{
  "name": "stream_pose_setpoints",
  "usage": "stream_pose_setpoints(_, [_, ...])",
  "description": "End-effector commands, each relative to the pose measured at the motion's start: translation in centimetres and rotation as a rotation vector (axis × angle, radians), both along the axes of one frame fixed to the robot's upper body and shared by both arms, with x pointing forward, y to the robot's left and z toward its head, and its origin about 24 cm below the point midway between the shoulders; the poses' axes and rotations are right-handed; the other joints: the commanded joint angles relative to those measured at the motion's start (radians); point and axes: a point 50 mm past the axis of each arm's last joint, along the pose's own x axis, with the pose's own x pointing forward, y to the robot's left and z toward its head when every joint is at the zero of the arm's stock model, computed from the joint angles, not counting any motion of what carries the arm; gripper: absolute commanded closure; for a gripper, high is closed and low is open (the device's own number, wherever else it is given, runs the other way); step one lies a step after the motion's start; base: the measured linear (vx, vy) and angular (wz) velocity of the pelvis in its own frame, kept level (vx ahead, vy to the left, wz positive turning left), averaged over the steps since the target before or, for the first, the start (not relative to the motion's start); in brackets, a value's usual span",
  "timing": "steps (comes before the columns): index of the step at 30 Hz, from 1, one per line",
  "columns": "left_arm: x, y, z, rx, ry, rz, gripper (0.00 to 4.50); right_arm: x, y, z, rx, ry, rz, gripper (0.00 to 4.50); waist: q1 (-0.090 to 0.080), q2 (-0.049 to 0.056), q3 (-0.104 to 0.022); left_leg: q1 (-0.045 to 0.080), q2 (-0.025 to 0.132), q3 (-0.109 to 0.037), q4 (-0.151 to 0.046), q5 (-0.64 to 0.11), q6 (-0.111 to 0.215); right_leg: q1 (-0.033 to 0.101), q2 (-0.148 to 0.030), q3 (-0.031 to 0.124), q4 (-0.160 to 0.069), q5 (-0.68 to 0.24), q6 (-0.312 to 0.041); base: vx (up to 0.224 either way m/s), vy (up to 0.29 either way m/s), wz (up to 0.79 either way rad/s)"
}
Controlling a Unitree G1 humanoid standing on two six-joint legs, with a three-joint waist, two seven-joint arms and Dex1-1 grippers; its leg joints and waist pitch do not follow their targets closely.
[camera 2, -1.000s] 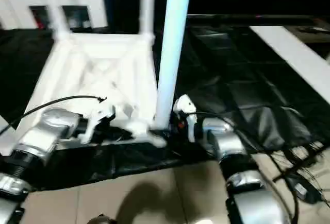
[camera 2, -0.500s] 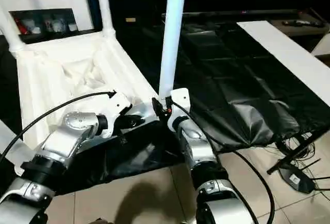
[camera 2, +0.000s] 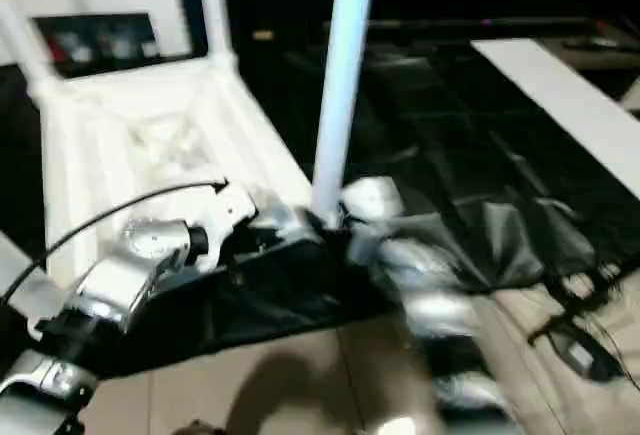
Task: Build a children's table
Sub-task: Rotate leg to tighten
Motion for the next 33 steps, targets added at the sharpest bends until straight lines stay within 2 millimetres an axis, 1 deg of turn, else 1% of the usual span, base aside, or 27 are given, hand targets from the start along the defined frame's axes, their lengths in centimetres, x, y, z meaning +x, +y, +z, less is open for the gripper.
stream_pose_setpoints(1, [-0.4,-0.3,-0.5,-0.018,0.009,-0.061,4.5,-0.6,-1.3,1.2,0.031,-0.013,0.045,0.91,0.001,0.001,-0.059,0.004,0.025,-0.013,-0.058,-0.234,0.055,0.054,-0.055,0.055,-0.087,-0.241,-0.146,0.0,0.0,0.0])
stream_pose_setpoints(2, [-0.6,-0.2,-0.5,-0.024,0.0,-0.101,4.5,-1.1,-2.9,1.7,0.02,-0.015,0.043,0.91,0.002,0.002,-0.059,0.003,0.024,-0.014,-0.058,-0.238,0.056,0.054,-0.055,0.055,-0.088,-0.251,-0.14,0.0,0.0,0.0])
stream_pose_setpoints(3, [-0.6,-0.1,-0.5,-0.022,-0.006,-0.109,4.5,-1.4,-3.7,1.9,0.009,-0.013,0.033,0.91,0.004,0.001,-0.06,0.005,0.025,-0.014,-0.057,-0.243,0.056,0.054,-0.057,0.055,-0.091,-0.271,-0.131,0.0,0.0,0.0])
stream_pose_setpoints(4, [-0.7,0.0,-0.5,-0.015,-0.017,-0.134,4.5,-1.7,-4.5,2.0,-0.005,-0.004,0.023,0.91,0.006,-0.002,-0.061,0.004,0.024,-0.014,-0.055,-0.234,0.057,0.053,-0.057,0.054,-0.09,-0.276,-0.131,0.0,0.0,0.0])
stream_pose_setpoints(6, [-0.8,0.2,-0.5,-0.007,-0.026,-0.162,4.5,-2.1,-5.6,1.9,-0.031,0.01,-0.003,0.91,0.007,-0.002,-0.062,0.002,0.023,-0.015,-0.055,-0.222,0.057,0.053,-0.056,0.053,-0.09,-0.28,-0.127,0.0,0.0,0.0])
stream_pose_setpoints(7, [-0.9,0.4,-0.6,-0.013,-0.028,-0.177,4.5,-2.4,-6.2,1.8,-0.042,0.021,-0.025,0.91,0.007,-0.001,-0.062,0.001,0.023,-0.014,-0.054,-0.217,0.056,0.052,-0.056,0.053,-0.09,-0.271,-0.132,0.0,0.0,0.0])
stream_pose_setpoints(8, [-0.9,0.4,-0.6,-0.013,-0.028,-0.177,4.5,-2.4,-6.2,1.8,-0.042,0.021,-0.025,0.91,0.007,-0.002,-0.063,0.001,0.023,-0.014,-0.054,-0.216,0.056,0.052,-0.055,0.052,-0.088,-0.267,-0.133,0.0,0.0,0.0])
stream_pose_setpoints(11, [-1.3,0.6,-0.6,-0.051,-0.009,-0.239,4.5,-2.7,-7.2,1.3,-0.064,0.039,-0.132,0.91,0.005,0.001,-0.063,0.002,0.023,-0.014,-0.054,-0.214,0.052,0.051,-0.057,0.051,-0.088,-0.263,-0.141,0.0,0.0,0.0])
stream_pose_setpoints(13, [-1.3,0.8,-0.6,-0.048,-0.008,-0.253,4.5,-2.7,-7.3,1.1,-0.069,0.042,-0.164,0.91,0.004,0.003,-0.064,0.002,0.022,-0.013,-0.053,-0.211,0.051,0.05,-0.056,0.051,-0.087,-0.259,-0.146,0.0,0.0,0.0])
stream_pose_setpoints(14, [-1.4,0.9,-0.6,-0.048,-0.009,-0.266,4.5,-2.7,-7.4,1.1,-0.065,0.047,-0.176,0.91,0.004,0.002,-0.065,0.002,0.022,-0.013,-0.053,-0.21,0.052,0.051,-0.056,0.051,-0.086,-0.257,-0.146,0.0,0.0,0.0])
stream_pose_setpoints(15, [-1.4,1.0,-0.7,-0.047,-0.004,-0.276,4.5,-2.8,-7.2,1.0,-0.058,0.052,-0.181,0.91,0.007,0.012,-0.064,0.004,0.022,-0.014,-0.053,-0.21,0.052,0.05,-0.057,0.051,-0.087,-0.262,-0.146,0.0,0.0,0.0])
stream_pose_setpoints(16, [-1.4,1.2,-0.7,-0.047,-0.004,-0.287,4.5,-2.9,-7.0,1.0,-0.051,0.055,-0.179,0.91,0.008,0.014,-0.064,0.003,0.022,-0.014,-0.053,-0.212,0.053,0.05,-0.056,0.051,-0.088,-0.261,-0.143,0.0,0.0,0.0])
stream_pose_setpoints(17, [-1.3,1.3,-0.7,-0.046,-0.006,-0.297,4.5,-3.0,-6.7,0.9,-0.048,0.06,-0.171,0.91,0.007,0.011,-0.065,0.002,0.022,-0.013,-0.053,-0.215,0.052,0.051,-0.056,0.051,-0.087,-0.26,-0.141,0.0,0.0,0.0])
stream_pose_setpoints(20, [-1.2,1.5,-0.7,-0.031,-0.006,-0.304,4.5,-3.3,-5.3,0.5,-0.047,0.079,-0.098,0.91,0.009,0.021,-0.066,0.002,0.023,-0.014,-0.053,-0.224,0.052,0.052,-0.057,0.05,-0.087,-0.264,-0.138,0.0,0.0,0.0])
stream_pose_setpoints(21, [-1.2,1.5,-0.7,-0.027,-0.003,-0.305,4.5,-3.4,-5.0,0.4,-0.049,0.083,-0.078,0.91,0.009,0.02,-0.064,0.002,0.022,-0.014,-0.053,-0.227,0.052,0.051,-0.056,0.05,-0.089,-0.269,-0.137,0.0,0.0,0.0])
stream_pose_setpoints(22, [-1.1,1.5,-0.8,-0.025,0.014,-0.303,4.5,-3.5,-3.8,0.0,-0.045,0.115,-0.005,0.72,0.01,0.029,-0.065,0.002,0.022,-0.014,-0.053,-0.228,0.051,0.052,-0.055,0.049,-0.089,-0.272,-0.14,0.0,0.0,0.0])
stream_pose_setpoints(23, [-1.1,1.5,-0.9,-0.029,0.024,-0.302,4.5,-3.4,-3.4,-0.2,-0.053,0.121,0.016,0.72,0.009,0.027,-0.065,0.001,0.022,-0.014,-0.053,-0.228,0.051,0.052,-0.056,0.048,-0.089,-0.272,-0.14,0.0,0.0,0.0])
stream_pose_setpoints(24, [-1.1,1.5,-0.9,-0.03,0.024,-0.302,4.5,-3.4,-3.3,-0.2,-0.053,0.122,0.017,0.72,0.01,0.029,-0.065,0.001,0.024,-0.015,-0.053,-0.231,0.048,0.052,-0.056,0.048,-0.088,-0.271,-0.142,0.0,0.0,0.0])
stream_pose_setpoints(25, [-1.1,1.4,-1.0,-0.025,0.038,-0.309,4.5,-3.4,-3.0,-0.3,-0.059,0.129,0.038,0.58,0.01,0.03,-0.066,0.002,0.025,-0.015,-0.054,-0.233,0.045,0.052,-0.057,0.049,-0.088,-0.271,-0.144,0.0,0.0,0.0])
stream_pose_setpoints(26, [-1.2,1.4,-1.1,-0.018,0.056,-0.315,4.5,-3.4,-2.3,-0.5,-0.081,0.133,0.082,0.58,0.011,0.031,-0.066,0.004,0.025,-0.015,-0.054,-0.236,0.043,0.05,-0.057,0.049,-0.088,-0.269,-0.148,0.0,0.0,0.0])
stream_pose_setpoints(27, [-1.2,1.3,-1.1,-0.018,0.061,-0.313,4.5,-3.4,-2.1,-0.6,-0.089,0.133,0.094,0.44,0.012,0.03,-0.066,0.002,0.026,-0.015,-0.054,-0.23,0.041,0.052,-0.057,0.049,-0.084,-0.255,-0.154,0.0,0.0,0.0])
stream_pose_setpoints(28, [-1.1,1.2,-1.2,-0.024,0.077,-0.315,4.5,-3.0,-1.1,-0.7,-0.101,0.129,0.125,0.33,0.012,0.026,-0.066,0.002,0.026,-0.015,-0.054,-0.226,0.041,0.051,-0.058,0.049,-0.084,-0.25,-0.156,0.0,0.0,0.0])
stream_pose_setpoints(30, [-1.1,1.0,-1.2,-0.03,0.085,-0.322,4.5,-2.3,0.1,-0.6,-0.117,0.109,0.145,0.28,0.011,0.025,-0.067,0.0,0.024,-0.015,-0.054,-0.221,0.039,0.051,-0.061,0.049,-0.083,-0.263,-0.159,0.0,0.0,0.0])
stream_pose_setpoints(31, [-1.0,0.9,-1.1,-0.031,0.086,-0.324,4.5,-2.1,0.4,-0.6,-0.127,0.101,0.15,0.15,0.011,0.022,-0.067,0.001,0.025,-0.016,-0.054,-0.219,0.036,0.05,-0.061,0.049,-0.082,-0.265,-0.159,0.0,0.0,0.0])
stream_pose_setpoints(32, [-1.0,0.8,-1.1,-0.031,0.088,-0.32,4.5,-1.6,0.9,-0.7,-0.16,0.093,0.151,0.06,0.013,0.024,-0.069,0.005,0.027,-0.014,-0.052,-0.214,0.036,0.048,-0.062,0.051,-0.081,-0.25,-0.164,0.0,0.0,0.0])
stream_pose_setpoints(33, [-0.9,0.7,-1.1,-0.031,0.092,-0.32,4.5,-1.1,1.5,-0.9,-0.204,0.087,0.159,0.06,0.011,0.02,-0.067,0.001,0.027,-0.016,-0.053,-0.204,0.034,0.049,-0.06,0.051,-0.076,-0.232,-0.173,0.0,0.0,0.0])
